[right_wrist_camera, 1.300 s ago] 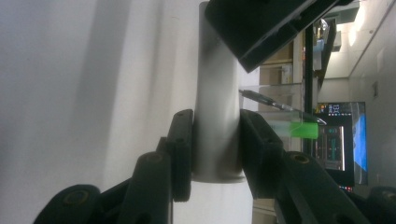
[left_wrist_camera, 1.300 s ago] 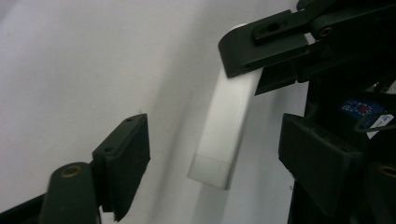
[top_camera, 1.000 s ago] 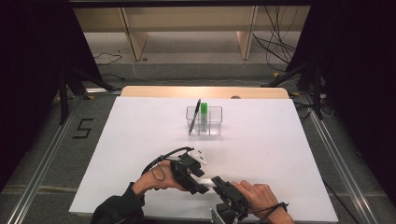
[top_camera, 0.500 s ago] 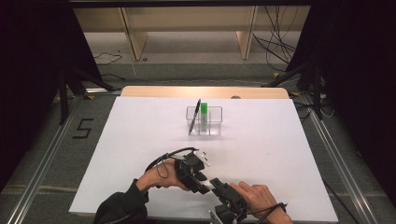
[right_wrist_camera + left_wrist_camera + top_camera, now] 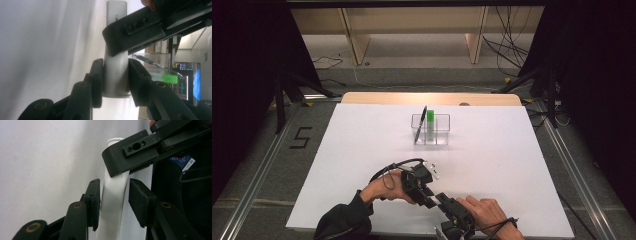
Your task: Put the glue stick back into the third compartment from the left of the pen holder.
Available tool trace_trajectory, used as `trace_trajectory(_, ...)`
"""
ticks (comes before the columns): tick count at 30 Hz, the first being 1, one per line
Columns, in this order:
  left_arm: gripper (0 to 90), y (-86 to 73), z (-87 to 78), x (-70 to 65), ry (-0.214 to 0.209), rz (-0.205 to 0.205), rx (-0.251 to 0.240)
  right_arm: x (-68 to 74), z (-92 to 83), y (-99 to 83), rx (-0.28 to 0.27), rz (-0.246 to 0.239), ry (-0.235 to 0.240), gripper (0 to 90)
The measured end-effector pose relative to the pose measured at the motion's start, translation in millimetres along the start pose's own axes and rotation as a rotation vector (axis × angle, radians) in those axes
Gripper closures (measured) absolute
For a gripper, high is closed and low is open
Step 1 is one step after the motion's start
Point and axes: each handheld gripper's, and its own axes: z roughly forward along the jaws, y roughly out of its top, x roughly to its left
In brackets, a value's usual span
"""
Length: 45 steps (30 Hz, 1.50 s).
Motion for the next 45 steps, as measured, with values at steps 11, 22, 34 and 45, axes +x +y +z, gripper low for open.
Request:
trace_trajectory(11,65.4,0.8,4.6,2.7,-0.038,0.008,0.048,2.9,0.8,3.3,-0.011,-0.015,0.013,67.6)
trace_trajectory(22,69.2,0.5,5.9,2.7,-0.065,0.004,0.054,4.7,0.7,3.2,-0.018,-0.031,0.010,67.3)
trace_trajectory(34,69.6,-8.8,-9.1,13.3,-0.018,-0.049,-0.039,-6.6,-6.2,-6.0,-0.017,0.078,-0.052,48.5)
trace_trajectory(45,69.6,-14.7,-28.9,23.4,0.133,-0.124,-0.266,-25.6,-8.1,-22.9,-0.039,0.424,-0.082,39.4)
